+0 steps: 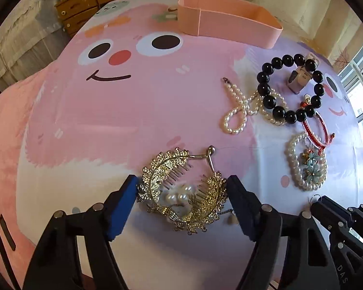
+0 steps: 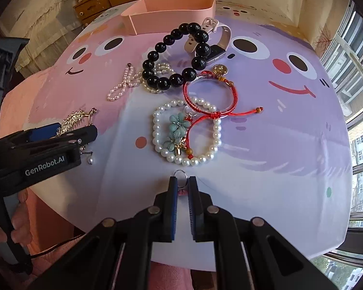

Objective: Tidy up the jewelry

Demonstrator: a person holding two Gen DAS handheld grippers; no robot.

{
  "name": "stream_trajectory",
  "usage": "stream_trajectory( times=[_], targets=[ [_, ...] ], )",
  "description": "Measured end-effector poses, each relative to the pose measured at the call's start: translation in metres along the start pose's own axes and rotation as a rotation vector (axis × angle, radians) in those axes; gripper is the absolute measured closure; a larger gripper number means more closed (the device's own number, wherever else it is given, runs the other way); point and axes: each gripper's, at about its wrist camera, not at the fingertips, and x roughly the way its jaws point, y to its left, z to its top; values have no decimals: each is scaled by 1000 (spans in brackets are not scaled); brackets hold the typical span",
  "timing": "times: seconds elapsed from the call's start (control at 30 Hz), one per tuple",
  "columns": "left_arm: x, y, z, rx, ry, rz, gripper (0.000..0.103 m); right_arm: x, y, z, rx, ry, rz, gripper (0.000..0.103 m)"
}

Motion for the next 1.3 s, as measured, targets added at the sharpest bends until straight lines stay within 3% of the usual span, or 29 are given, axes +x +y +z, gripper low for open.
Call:
stream_trajectory(
  times=[0.23, 0.4, 0.6, 0.73, 0.9, 1.13, 1.3],
  targets=[
    [-2, 3, -8, -17, -12, 6, 31, 0, -4, 0, 14, 5, 29, 95],
    [-10, 15, -14, -39, -44, 72, 31, -2, -7, 0, 23, 30, 54, 95],
    [-20, 42, -2, -126, -74, 74, 31, -11, 0, 9, 16, 23, 97, 95],
    [-32, 59, 21, -164, -125, 60, 31, -17, 10, 25, 26, 30, 122, 95],
    [-52, 80, 59, -184, -199, -4, 31, -30, 25, 59, 44, -22, 225, 95],
    [-72, 84, 122, -78, -268, -69, 30, -44, 38, 118, 124, -102, 310, 95],
    [-80, 84, 174, -17, -322, -156, 30, -47, 36, 165, 194, -169, 321, 95]
  ],
)
